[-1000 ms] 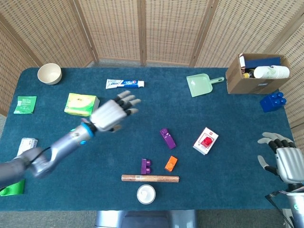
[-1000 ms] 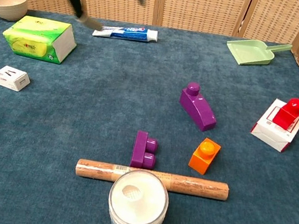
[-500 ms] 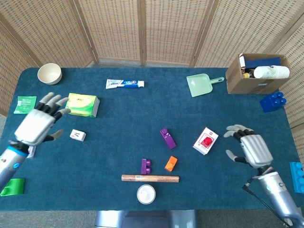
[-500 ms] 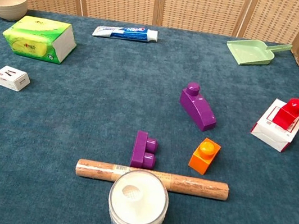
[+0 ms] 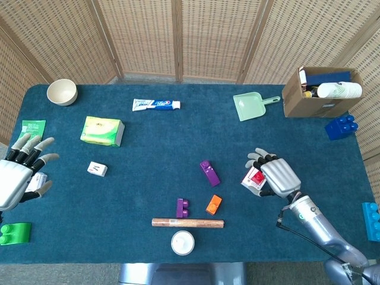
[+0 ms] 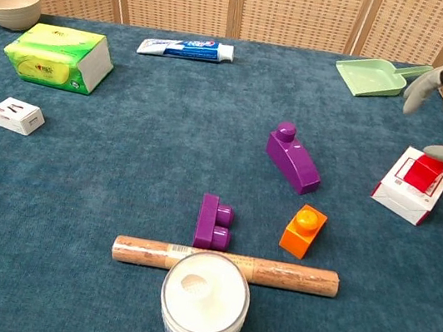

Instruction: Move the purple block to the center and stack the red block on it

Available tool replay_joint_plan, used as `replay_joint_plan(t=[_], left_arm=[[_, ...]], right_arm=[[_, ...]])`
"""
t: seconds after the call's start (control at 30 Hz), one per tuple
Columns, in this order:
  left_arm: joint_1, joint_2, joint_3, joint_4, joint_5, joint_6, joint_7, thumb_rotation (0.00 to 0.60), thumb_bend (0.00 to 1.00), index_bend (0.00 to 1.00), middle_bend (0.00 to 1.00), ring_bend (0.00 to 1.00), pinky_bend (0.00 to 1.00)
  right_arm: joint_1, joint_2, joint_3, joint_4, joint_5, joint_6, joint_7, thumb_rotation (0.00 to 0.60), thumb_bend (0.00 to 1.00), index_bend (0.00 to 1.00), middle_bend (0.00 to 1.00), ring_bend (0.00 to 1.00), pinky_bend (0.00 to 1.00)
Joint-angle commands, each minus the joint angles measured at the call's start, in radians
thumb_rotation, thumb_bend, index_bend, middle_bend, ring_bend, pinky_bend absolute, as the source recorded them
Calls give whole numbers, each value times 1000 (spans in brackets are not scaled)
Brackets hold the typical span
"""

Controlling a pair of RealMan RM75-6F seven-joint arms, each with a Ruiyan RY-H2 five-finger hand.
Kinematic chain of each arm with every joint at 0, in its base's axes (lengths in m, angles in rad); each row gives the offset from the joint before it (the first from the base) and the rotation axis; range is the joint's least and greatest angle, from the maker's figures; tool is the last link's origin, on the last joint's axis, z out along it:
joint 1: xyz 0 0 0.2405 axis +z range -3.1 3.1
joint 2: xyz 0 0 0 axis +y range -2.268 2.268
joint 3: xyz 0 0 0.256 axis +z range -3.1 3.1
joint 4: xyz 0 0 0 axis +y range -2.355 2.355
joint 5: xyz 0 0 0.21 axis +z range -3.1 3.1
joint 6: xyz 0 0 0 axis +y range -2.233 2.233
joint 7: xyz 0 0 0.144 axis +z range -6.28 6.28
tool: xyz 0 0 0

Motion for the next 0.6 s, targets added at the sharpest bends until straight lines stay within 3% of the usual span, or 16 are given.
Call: replay_joint_plan(t=[0.03, 0.27, 0.6], left_arm=[[7, -5, -7, 3, 4, -7, 0, 600, 321, 283, 123, 28, 0], [18, -16, -33, 6, 13, -22, -14, 600, 321, 283, 120, 29, 0], [31, -22, -59, -1, 18, -49, -21, 600, 321, 288, 118, 28, 0]], right_arm=[[21, -20, -10, 27, 14, -27, -42, 369, 281, 273, 201, 95, 290], [50, -16, -23, 49, 24, -47, -107, 271, 239, 242, 179, 69, 283], [83, -30, -55, 123, -8, -59, -102, 272, 238, 269, 181, 69, 284]])
